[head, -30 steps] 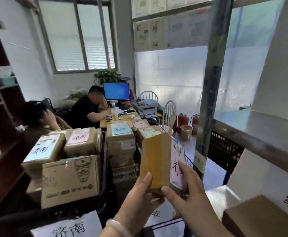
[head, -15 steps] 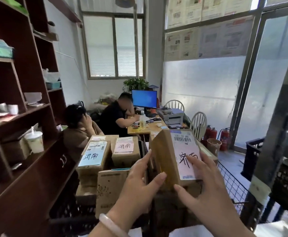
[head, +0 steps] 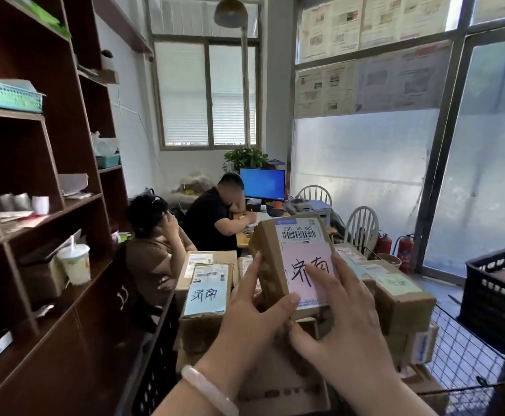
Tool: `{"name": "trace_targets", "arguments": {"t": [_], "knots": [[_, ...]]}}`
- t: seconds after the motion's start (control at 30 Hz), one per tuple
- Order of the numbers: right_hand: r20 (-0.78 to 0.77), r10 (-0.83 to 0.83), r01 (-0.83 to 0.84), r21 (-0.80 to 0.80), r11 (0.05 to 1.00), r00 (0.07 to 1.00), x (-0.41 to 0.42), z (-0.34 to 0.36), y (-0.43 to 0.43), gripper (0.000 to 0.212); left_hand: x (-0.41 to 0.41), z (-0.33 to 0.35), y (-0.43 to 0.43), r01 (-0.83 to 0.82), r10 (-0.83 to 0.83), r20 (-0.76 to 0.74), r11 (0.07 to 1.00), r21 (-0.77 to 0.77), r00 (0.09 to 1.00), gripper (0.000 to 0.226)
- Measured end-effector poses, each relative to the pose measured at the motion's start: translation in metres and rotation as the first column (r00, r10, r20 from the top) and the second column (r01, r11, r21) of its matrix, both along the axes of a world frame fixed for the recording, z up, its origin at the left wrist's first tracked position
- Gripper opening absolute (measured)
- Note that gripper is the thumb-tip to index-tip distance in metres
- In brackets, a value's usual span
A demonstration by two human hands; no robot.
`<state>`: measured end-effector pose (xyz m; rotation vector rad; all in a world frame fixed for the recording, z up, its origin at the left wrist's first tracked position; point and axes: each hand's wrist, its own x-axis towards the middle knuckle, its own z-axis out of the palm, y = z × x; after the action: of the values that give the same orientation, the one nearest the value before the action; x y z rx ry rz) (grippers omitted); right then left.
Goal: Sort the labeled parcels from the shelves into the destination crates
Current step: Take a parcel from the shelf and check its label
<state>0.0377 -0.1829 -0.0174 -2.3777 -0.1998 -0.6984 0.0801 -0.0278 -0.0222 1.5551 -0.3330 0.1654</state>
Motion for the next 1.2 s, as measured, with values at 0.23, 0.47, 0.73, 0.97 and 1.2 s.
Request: {"name": "trace_targets", "arguments": {"t": [0.23, 0.47, 0.73, 0.97, 1.2], "knots": [[0.078, -0.037, 0.031, 0.066, 0.997, 0.996, 0.027, 0.005, 0.029, 0.079, 0.022, 0.01, 0.061, -0.125, 0.093, 0.119, 0.945, 0.302, 0.989, 0.08], [-0.013, -0.048, 0.049, 0.055, 0.997, 0.999, 0.093, 0.043, 0.029, 0.08, 0.047, 0.018, 0.116, -0.263, 0.196, 0.197, 0.871, 0.416, 0.961, 0.067], [-0.123, -0.049, 0.05, 0.006, 0.999, 0.991, 0.222, 0.067, 0.041, 0.082, 0.09, 0.02, 0.151, -0.355, 0.301, 0.189, 0.765, 0.537, 0.935, 0.07], [-0.37, -0.083, 0.032, -0.142, 0.989, 0.926, 0.321, 0.036, 0.061, 0.085, 0.123, 0.012, 0.167, -0.395, 0.378, 0.145, 0.751, 0.53, 0.914, 0.057], [-0.581, -0.151, -0.039, -0.301, 0.953, 0.8, 0.362, 0.009, 0.051, 0.085, 0.149, -0.001, 0.173, -0.386, 0.416, 0.062, 0.764, 0.517, 0.907, 0.053]]}}
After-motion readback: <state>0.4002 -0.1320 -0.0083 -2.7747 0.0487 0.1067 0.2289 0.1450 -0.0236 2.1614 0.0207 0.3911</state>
